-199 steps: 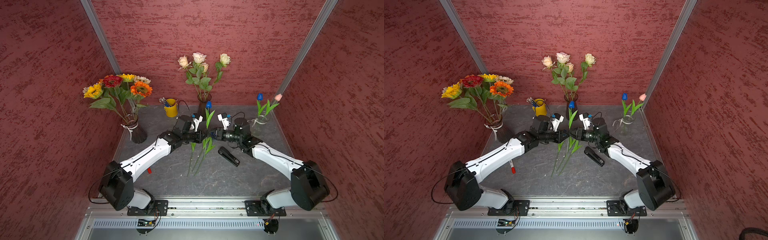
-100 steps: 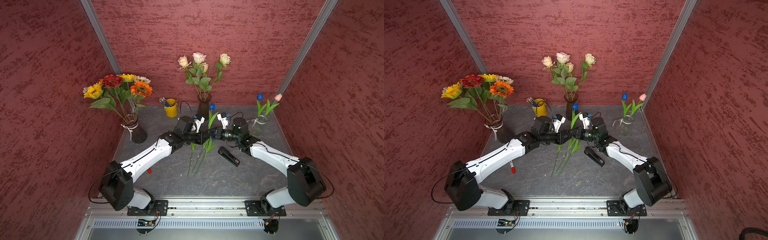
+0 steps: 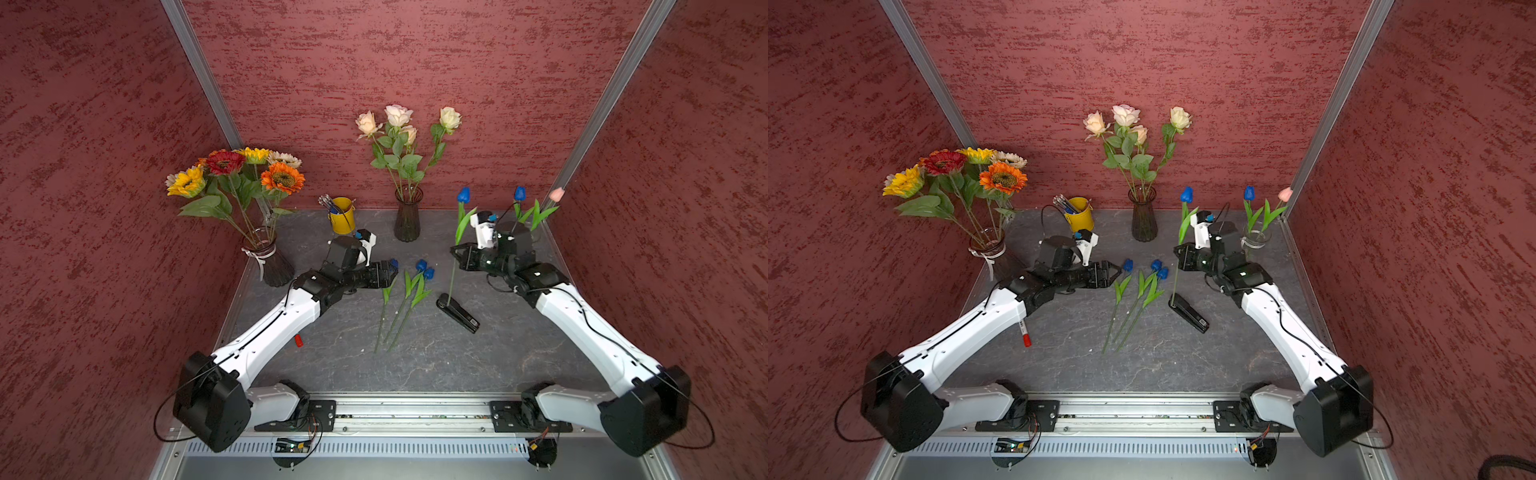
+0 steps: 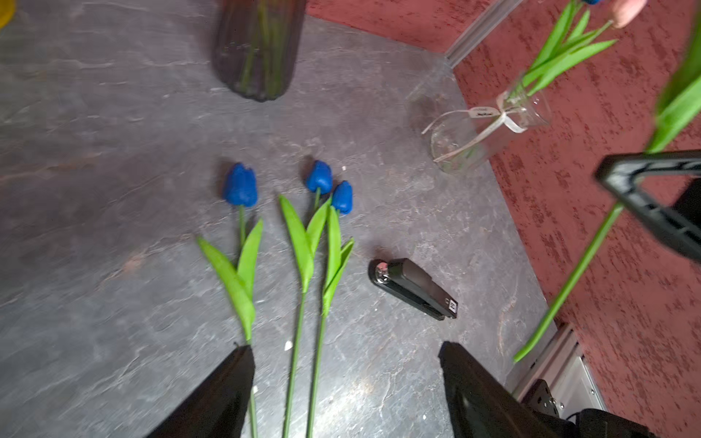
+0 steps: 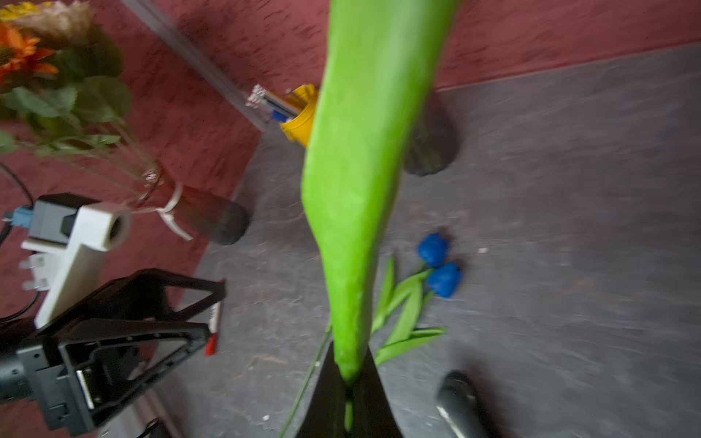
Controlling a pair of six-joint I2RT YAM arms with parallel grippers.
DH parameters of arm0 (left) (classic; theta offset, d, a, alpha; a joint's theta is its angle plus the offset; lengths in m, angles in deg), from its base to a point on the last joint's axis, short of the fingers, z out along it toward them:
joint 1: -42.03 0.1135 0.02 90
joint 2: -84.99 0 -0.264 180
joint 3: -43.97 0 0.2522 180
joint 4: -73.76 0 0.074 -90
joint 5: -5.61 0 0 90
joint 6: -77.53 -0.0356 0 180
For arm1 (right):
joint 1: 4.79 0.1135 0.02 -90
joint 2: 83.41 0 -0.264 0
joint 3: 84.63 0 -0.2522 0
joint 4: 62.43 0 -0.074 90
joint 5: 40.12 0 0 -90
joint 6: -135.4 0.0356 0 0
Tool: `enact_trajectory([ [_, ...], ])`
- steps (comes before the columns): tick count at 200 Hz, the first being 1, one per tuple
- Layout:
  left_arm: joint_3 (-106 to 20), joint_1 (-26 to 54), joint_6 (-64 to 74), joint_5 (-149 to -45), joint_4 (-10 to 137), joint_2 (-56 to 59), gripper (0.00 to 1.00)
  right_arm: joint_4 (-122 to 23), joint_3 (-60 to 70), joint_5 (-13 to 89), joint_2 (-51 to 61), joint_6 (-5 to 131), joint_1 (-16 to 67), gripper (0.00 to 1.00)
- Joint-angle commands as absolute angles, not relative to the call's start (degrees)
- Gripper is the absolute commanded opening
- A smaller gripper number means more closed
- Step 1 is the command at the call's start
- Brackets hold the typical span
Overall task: Arrange the flowers in different vases according to their variety
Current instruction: Insert the flower into the vase.
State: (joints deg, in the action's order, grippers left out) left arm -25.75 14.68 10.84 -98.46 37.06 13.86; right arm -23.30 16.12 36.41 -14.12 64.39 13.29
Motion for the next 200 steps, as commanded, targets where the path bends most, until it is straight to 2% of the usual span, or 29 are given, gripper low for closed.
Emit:
enact_trajectory([
  [1, -21.7, 16.9, 10.9, -98.6, 35.2, 14.9, 0.83, -13.8, 13.7, 50.3, -17.4, 54.7, 8.2, 0.00],
  [45, -19.4, 18.6, 10.0, -96.9, 32.9, 12.5, 0.82, -35.8, 18.6, 62.7, -21.2, 48.4, 0.5, 0.00],
  [121, -15.5, 18.9, 13.3, -98.0, 36.3, 10.0, 0.82, -69.9, 21.0, 66.1, -13.1, 41.5, -6.8, 0.00],
  [172, -16.2, 18.9, 13.5, -97.8, 35.0, 9.4, 0.83, -79.9, 21.7, 64.5, -4.4, 43.9, -10.4, 0.00],
  [200, -15.9, 18.9, 13.6, -97.6, 34.4, 9.9, 0.83, -80.0, 21.8, 62.3, 1.2, 46.3, -11.8, 0.00],
])
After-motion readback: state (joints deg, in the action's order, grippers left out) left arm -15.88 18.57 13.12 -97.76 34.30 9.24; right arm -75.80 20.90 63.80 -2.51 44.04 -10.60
